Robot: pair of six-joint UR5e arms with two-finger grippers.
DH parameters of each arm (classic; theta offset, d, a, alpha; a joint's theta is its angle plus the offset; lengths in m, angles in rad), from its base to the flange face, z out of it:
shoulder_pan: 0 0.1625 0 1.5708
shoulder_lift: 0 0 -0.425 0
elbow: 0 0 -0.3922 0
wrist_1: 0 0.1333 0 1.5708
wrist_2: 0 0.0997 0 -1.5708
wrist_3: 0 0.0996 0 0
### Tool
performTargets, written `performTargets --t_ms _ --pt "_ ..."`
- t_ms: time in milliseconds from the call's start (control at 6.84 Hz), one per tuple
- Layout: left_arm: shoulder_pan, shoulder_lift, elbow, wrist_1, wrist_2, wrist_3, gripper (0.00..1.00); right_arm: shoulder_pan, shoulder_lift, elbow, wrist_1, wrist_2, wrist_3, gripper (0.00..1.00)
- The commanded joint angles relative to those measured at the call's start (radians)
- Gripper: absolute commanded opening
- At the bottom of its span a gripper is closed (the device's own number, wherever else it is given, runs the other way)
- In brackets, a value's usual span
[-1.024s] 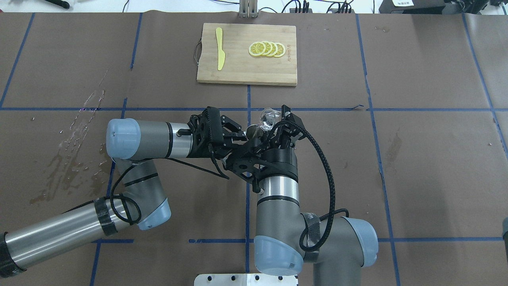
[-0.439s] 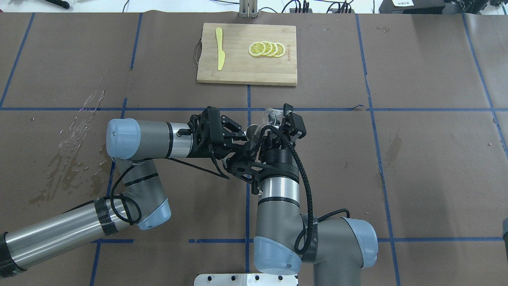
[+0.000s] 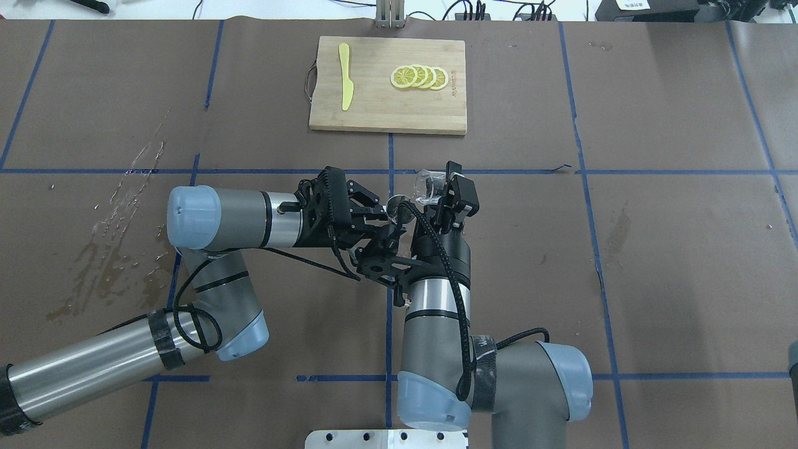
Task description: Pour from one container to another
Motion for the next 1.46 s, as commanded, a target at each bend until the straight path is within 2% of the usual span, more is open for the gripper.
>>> performTargets --t_ms 0,1317 --pt "-0.001 0.0 0.0 0.001 0.001 0.0 0.0 -0.002 0.001 -0.001 -0.01 -0.004 -0.026 0.0" --pt "0.001 0.0 0.0 0.004 0.003 0.002 0.0 -0.006 0.016 0.005 -0.079 -0.004 -0.036 0.0"
